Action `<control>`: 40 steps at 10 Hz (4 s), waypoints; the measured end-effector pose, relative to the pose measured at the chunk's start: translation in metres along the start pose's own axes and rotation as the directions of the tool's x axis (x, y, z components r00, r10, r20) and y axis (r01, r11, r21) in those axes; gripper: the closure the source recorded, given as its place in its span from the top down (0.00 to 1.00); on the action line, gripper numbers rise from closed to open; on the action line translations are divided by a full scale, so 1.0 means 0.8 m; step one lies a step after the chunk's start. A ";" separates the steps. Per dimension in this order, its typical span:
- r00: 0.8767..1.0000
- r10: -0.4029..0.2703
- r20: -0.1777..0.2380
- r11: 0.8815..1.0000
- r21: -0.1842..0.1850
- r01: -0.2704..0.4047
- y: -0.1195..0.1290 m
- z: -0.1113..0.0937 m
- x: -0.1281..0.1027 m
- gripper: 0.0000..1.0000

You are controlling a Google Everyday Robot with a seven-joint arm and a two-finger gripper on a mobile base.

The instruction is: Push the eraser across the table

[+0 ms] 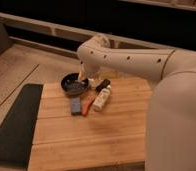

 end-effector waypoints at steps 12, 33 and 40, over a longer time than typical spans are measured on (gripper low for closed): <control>0.952 0.286 0.112 0.931 0.202 -0.303 -0.151 0.083 -0.157 0.00; 0.998 0.003 -0.070 0.999 0.036 -0.001 -0.116 0.266 -0.159 0.00; 0.994 -0.025 -0.103 0.997 0.075 0.033 -0.137 0.302 -0.167 0.00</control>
